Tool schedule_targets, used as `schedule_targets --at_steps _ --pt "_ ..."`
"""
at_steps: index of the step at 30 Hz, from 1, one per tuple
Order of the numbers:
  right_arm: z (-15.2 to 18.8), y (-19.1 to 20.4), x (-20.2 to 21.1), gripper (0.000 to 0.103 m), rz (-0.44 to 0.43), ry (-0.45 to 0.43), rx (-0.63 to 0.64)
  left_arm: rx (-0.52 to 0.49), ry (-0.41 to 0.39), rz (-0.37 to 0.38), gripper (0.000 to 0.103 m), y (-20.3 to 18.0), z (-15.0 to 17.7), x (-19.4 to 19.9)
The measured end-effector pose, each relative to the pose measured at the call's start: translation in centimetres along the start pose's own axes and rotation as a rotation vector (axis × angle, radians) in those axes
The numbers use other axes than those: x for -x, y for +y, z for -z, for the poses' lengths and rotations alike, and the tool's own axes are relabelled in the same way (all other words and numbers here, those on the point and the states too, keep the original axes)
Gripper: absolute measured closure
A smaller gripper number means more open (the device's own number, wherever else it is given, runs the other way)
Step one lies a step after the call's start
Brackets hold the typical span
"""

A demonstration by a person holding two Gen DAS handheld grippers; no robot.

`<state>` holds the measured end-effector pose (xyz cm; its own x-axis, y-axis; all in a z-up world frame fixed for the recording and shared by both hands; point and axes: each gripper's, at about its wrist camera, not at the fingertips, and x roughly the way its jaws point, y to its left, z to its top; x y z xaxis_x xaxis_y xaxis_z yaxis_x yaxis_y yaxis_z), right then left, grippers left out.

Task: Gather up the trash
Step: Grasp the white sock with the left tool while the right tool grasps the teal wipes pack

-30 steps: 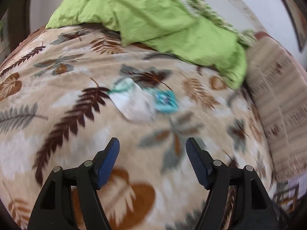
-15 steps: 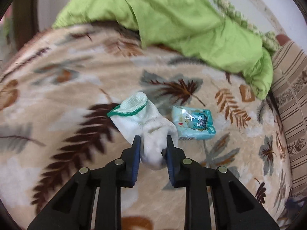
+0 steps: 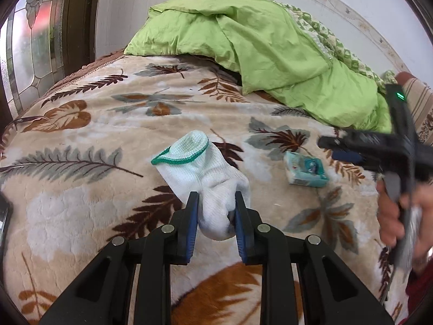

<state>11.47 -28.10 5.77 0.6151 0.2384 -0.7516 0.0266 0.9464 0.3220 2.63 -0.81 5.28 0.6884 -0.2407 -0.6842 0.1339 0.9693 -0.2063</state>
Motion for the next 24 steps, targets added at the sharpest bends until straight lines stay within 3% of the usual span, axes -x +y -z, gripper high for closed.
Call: schedule_targets --at_steps 5,8,12,14,15,21,24 --pt "-1.9 -0.4 -4.5 0.048 0.007 0.058 -0.015 0.014 0.023 0.024 0.080 0.9 0.2 -0.9" --pt "-1.2 -0.4 -5.6 0.048 0.013 0.105 0.004 0.008 0.023 0.024 0.080 1.0 0.2 -1.0" --pt "1.6 0.7 -3.9 0.048 -0.079 0.166 0.042 0.021 0.027 0.025 0.080 1.3 0.1 -1.2" --pt "3.1 1.3 -2.8 0.044 -0.131 0.178 0.055 0.018 0.023 0.020 0.080 1.3 0.1 -1.2" --pt "4.1 1.8 -2.2 0.036 -0.156 0.175 0.072 0.015 0.022 0.017 0.080 1.2 0.1 -1.2" --pt "8.0 5.0 -2.0 0.033 -0.123 0.197 0.246 0.004 0.019 0.001 0.079 1.3 0.2 -1.0" --pt "9.2 6.7 -2.1 0.033 -0.041 0.175 0.366 0.004 0.019 -0.006 0.079 1.3 0.2 -1.1"
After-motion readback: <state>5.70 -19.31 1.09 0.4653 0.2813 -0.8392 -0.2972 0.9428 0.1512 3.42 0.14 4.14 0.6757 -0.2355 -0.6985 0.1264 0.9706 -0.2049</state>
